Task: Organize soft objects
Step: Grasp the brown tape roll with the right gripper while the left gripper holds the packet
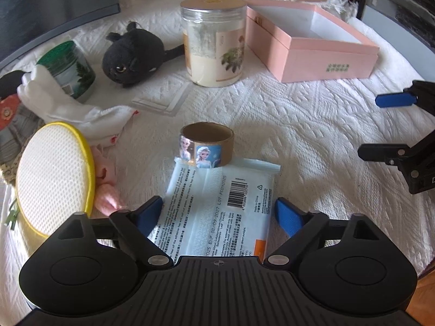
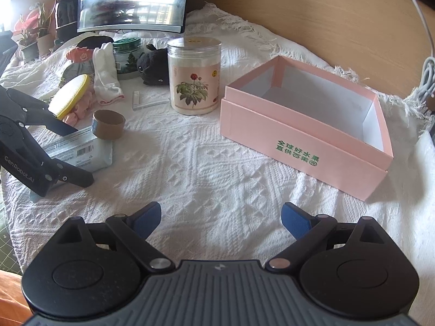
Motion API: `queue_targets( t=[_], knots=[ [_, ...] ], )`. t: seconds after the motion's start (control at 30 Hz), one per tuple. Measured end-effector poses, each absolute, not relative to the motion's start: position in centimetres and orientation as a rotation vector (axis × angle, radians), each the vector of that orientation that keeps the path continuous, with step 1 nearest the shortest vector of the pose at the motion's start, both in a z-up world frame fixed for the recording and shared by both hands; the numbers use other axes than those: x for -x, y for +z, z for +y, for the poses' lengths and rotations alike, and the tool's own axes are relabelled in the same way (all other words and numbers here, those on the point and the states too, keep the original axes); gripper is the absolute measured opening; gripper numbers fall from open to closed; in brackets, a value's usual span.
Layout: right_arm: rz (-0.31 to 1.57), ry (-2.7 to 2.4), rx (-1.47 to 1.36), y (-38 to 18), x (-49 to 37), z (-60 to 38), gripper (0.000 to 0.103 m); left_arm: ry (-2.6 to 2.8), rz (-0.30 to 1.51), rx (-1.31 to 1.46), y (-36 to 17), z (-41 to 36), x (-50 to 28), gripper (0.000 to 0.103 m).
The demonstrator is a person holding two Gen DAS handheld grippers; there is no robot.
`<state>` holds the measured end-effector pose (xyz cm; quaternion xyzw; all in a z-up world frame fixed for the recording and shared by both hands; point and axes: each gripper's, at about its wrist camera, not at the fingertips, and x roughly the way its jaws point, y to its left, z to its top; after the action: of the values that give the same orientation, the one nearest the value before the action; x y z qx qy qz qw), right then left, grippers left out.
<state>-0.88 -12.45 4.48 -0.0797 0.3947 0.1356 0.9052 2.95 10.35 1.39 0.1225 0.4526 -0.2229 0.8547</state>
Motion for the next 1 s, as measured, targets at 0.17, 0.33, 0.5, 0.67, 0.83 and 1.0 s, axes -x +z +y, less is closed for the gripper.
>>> queue_targets(
  t=[0.17, 0.33, 0.5, 0.67, 0.83, 1.0],
  knots=[
    [0.812, 0.283, 0.171, 4.6, 0.8, -12.3, 0.096, -0.429, 0.945, -0.213, 1.7, 10.9, -2.4, 0.084],
    [0.796, 0.289, 0.182, 5.0, 0.5, -12.0, 0.096, -0.395, 0.96, -0.14, 2.1, 11.4, -1.7, 0.082],
    [0.768, 0.331, 0.181, 6.1, -0.1, -11.3, 0.096, -0.363, 0.978, -0.111, 2.8, 11.9, -0.4, 0.082],
    [0.763, 0.427, 0.147, 7.0, -1.4, -9.6, 0.095, -0.345, 0.956, -0.076, 4.2, 13.1, 0.7, 0.082],
    [0.76, 0.517, 0.166, 6.8, -2.9, -6.4, 0.089, -0.243, 0.935, -0.066, 5.5, 15.5, 0.7, 0.082],
    [0.775, 0.595, 0.201, 5.5, -5.0, -2.5, 0.085, -0.146, 0.922, -0.01, 6.3, 18.7, -0.2, 0.082]
  ],
)
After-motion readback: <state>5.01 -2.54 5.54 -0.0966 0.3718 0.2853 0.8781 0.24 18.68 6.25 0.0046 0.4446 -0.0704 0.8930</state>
